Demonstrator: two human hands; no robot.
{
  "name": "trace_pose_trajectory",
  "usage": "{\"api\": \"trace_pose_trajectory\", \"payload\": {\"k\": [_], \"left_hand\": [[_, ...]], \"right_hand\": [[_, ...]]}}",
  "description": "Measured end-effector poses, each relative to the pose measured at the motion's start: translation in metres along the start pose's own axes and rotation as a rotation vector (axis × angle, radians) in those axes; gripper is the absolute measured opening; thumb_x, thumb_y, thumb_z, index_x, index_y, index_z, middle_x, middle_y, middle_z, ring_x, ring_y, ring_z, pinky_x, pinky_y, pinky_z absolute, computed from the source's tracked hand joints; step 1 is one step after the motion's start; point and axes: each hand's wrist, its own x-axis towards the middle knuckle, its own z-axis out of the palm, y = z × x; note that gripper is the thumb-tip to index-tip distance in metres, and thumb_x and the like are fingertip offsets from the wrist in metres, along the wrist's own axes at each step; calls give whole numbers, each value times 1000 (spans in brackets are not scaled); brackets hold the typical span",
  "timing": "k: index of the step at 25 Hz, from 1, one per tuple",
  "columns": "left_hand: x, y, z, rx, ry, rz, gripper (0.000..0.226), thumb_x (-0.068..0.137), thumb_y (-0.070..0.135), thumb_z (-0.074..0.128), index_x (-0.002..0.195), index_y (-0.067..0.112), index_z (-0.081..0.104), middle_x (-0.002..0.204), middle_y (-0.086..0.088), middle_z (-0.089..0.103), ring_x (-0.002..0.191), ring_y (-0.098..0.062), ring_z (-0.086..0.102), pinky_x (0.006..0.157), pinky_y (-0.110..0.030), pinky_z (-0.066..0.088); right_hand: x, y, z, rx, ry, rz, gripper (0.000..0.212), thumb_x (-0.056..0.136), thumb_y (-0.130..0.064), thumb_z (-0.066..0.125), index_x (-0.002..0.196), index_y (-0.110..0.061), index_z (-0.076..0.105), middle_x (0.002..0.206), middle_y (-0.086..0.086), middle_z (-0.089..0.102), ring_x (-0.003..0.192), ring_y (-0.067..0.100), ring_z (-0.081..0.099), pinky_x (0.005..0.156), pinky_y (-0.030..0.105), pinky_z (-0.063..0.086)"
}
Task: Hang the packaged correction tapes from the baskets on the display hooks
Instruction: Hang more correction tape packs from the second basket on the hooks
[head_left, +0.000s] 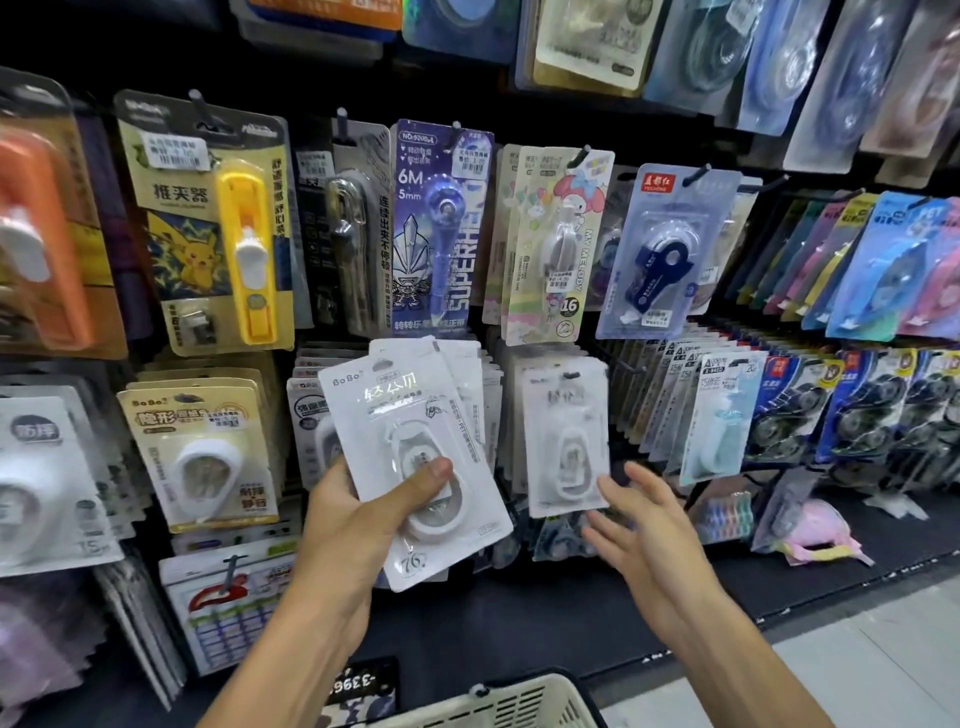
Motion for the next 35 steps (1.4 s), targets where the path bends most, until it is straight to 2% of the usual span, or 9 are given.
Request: {"api": "trace_pose_trajectory", "payload": {"k": [2,6,9,13,21,24,28,32,35], "left_hand": [[0,-4,6,21,67,33,65,48,31,91,109,18,74,96,-1,82,85,-21,79,64,-30,62],[-1,-7,16,79,-58,9,65,51,29,99,109,24,71,99,4,81,87,-15,79,63,-23,61],[1,-2,10,61,-186,-23,64,63,31,94,121,26,68,112,2,79,101,-18,77,74,-27,62],[3,-1,5,50,-100,37,46,73,22,80,117,25,71,110,3,80,101,-14,76,76,-24,60],[4,3,1,67,-43,30,39,78,18,77,115,28,71,109,5,80,101,-13,76,82,-32,55],[2,4,1,61,-49,18,40,77,18,77,115,28,71,109,5,80,100,-12,76,76,-22,59],[3,1,7,110,-38,7,33,86,10,75,115,26,71,107,5,80,99,-14,77,83,-33,56],[12,8,28,253,-216,13,31,89,15,76,117,27,68,107,9,80,99,-11,76,81,-29,59],[15,9,45,521,-313,150,23,94,42,69,115,33,66,108,20,76,100,1,71,79,-17,54]], "right_hand": [[-17,6,16,-188,-117,-81,55,76,-42,81,125,-31,59,131,-7,61,113,19,66,91,38,56],[-42,13,57,-380,-382,-203,50,66,-49,84,109,-29,68,98,-1,78,84,11,73,68,24,57],[-38,6,63,-162,-292,-119,50,70,-35,88,109,-13,65,88,10,77,60,19,67,53,28,55],[-31,10,42,74,-115,-57,43,73,-24,77,109,-5,63,86,13,75,50,19,61,47,28,54],[-12,10,-4,46,172,-14,15,91,-14,70,103,-7,65,63,12,68,41,16,57,47,32,57],[-5,2,-1,-1,184,49,31,90,-20,75,112,-4,61,61,11,63,46,20,61,47,34,57],[-8,-1,14,-33,69,145,51,91,-25,72,133,-16,45,112,18,69,91,34,73,71,42,60],[-33,4,47,-200,-285,-178,59,82,-31,82,130,-36,49,106,-4,77,95,13,74,73,24,59],[-30,2,54,-101,-228,-372,50,91,-16,73,128,-42,52,118,-1,74,102,21,73,73,34,62]]}}
